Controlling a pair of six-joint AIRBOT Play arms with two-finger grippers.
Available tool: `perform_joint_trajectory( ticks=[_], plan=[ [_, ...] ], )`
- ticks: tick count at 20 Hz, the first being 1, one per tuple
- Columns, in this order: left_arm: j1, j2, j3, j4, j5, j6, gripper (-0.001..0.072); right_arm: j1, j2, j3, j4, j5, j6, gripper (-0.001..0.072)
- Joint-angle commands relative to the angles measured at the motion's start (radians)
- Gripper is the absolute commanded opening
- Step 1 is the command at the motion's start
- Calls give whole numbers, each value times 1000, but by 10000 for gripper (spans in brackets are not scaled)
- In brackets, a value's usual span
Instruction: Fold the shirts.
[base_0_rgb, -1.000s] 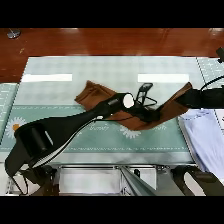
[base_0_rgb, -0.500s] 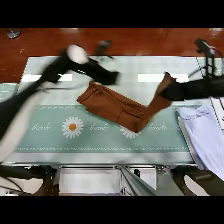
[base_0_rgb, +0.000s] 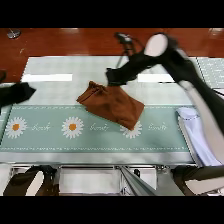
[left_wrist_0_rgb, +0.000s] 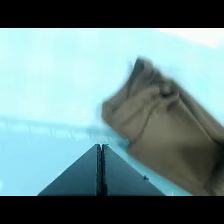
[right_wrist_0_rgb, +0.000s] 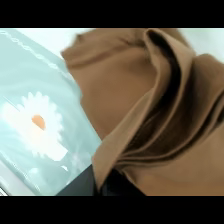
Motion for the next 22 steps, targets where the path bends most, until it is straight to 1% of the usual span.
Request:
perform_joint_trajectory(
  ticks=[1,3,4,5,6,7,8,9,11,12,13,14,15,16,17,19,20,21,22],
  plan=[
    [45,264,-247,-64,24,-37,25,67,-282,266,62,-8,18,31],
    [45,303,-321,-100,23,-37,25,77,-388,335,127,-57,29,32],
    [45,303,-341,-109,23,-37,25,77,-418,335,183,-89,29,122],
    [45,294,-356,-109,27,-37,25,74,-444,335,249,-105,26,437],
    [45,285,-363,-108,37,-37,25,64,-453,335,314,-101,-11,632],
    [45,275,-362,-108,52,-37,25,42,-447,335,361,-85,-33,628],
    [45,266,-362,-108,76,-37,25,7,-428,335,385,-53,-32,628],
    [45,259,-362,-108,93,-37,25,-47,-395,335,394,6,-32,628],
    [45,244,-362,-108,108,-37,25,-184,-304,331,380,208,-35,628],
    [45,237,-363,-108,108,-37,25,-256,-241,313,333,332,-53,628],
    [45,233,-364,-108,106,-37,26,-313,-167,270,233,422,-64,628],
    [45,226,-365,-108,106,-37,25,-362,-66,182,77,462,-89,628],
    [45,219,-367,-108,105,-36,25,-399,43,59,-68,431,-98,628],
    [44,211,-370,-109,104,-36,25,-437,171,-120,-164,325,-83,628],
    [41,204,-373,-109,100,-35,25,-475,299,-330,-172,178,-55,628],
    [16,191,-383,-109,100,-33,25,-517,504,-720,-107,-108,18,627],
    [-2,182,-388,-109,99,-34,25,-520,576,-894,-53,-243,45,628],
    [-22,168,-392,-112,97,-33,25,-517,611,-1020,25,-332,55,627],
    [-48,148,-393,-116,95,-33,25,-517,615,-1117,148,-385,36,627]
  ],
)
